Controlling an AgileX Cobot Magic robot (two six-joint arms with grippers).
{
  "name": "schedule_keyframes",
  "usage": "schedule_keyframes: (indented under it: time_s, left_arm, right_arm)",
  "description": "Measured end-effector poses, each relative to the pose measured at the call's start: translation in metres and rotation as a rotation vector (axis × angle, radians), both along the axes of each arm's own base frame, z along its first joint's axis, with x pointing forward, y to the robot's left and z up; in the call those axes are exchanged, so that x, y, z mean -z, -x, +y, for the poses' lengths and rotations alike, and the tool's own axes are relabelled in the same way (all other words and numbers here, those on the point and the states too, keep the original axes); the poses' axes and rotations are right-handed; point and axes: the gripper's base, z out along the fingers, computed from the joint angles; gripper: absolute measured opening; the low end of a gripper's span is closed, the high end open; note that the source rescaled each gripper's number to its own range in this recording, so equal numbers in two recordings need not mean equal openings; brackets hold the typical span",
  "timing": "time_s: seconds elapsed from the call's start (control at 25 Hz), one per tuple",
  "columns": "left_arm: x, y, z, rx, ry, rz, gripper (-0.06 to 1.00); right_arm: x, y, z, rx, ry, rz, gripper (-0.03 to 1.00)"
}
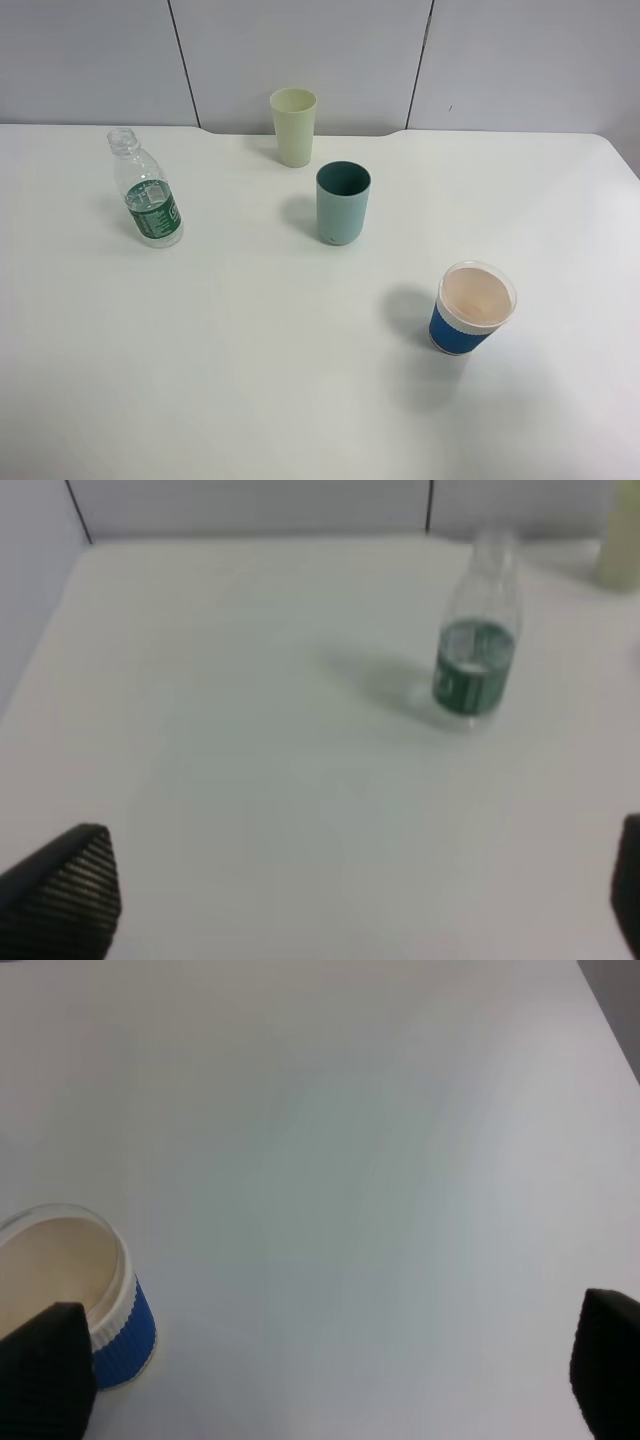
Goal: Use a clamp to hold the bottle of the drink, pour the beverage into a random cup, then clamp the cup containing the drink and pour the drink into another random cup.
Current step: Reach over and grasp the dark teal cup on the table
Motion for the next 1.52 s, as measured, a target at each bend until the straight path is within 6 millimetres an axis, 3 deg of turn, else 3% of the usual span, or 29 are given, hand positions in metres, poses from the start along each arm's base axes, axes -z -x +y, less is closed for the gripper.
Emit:
schedule_keyframes:
  time_s: [0.4,1.52]
  left_arm:
    - [0.04,-0.03,0.002,-0.002,0.016,0.08,1.0]
    - [0.04,-0.031,0.002,0.036,0.023,0.071,1.0]
  right_arm:
    - [0.0,0.0,0.0,0.0,0.0,0.0,0.83]
    - [0.0,0.0,0.0,0.0,0.0,0.0,0.83]
